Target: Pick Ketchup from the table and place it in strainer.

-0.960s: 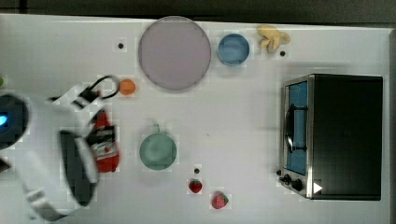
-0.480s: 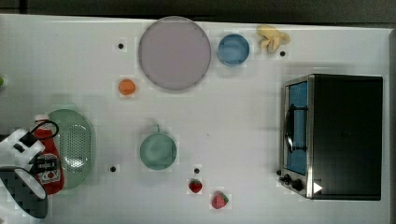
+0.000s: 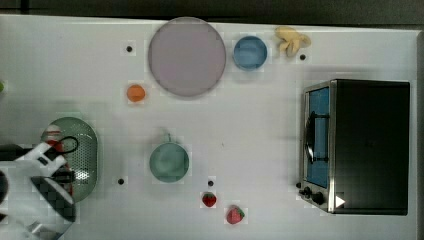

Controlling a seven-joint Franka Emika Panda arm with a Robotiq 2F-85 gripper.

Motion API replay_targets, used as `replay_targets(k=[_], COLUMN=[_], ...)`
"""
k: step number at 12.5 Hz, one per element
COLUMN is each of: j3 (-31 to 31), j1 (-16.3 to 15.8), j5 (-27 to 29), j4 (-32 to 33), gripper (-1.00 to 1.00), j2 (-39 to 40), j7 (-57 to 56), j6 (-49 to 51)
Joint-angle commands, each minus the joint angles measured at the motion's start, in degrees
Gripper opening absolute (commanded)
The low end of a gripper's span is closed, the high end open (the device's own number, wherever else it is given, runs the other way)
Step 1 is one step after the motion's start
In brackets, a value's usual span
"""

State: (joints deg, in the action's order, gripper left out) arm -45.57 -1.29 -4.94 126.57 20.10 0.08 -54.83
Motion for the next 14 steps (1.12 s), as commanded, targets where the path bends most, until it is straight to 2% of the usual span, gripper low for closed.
replay_targets(k=[1,4,8,11,14], j3=[1.17,1.22,3.66,9.87,17.98], j1=[1.57,3.94,11.35,16.14,17.97], j5=[0.12,0.26,1.40,1.82,1.87], j4=[0.23,-0.63,-2.64,-5.81,-11.67], gripper=[1.00,1.00,1.00,1.00,1.00], j2=[1.04,-3.69,-13.75,-20.07,-23.70], j7=[3.93,5.15,5.18,5.14,2.76], j6=[-3.71,-3.54,-2.34,9.01,23.86])
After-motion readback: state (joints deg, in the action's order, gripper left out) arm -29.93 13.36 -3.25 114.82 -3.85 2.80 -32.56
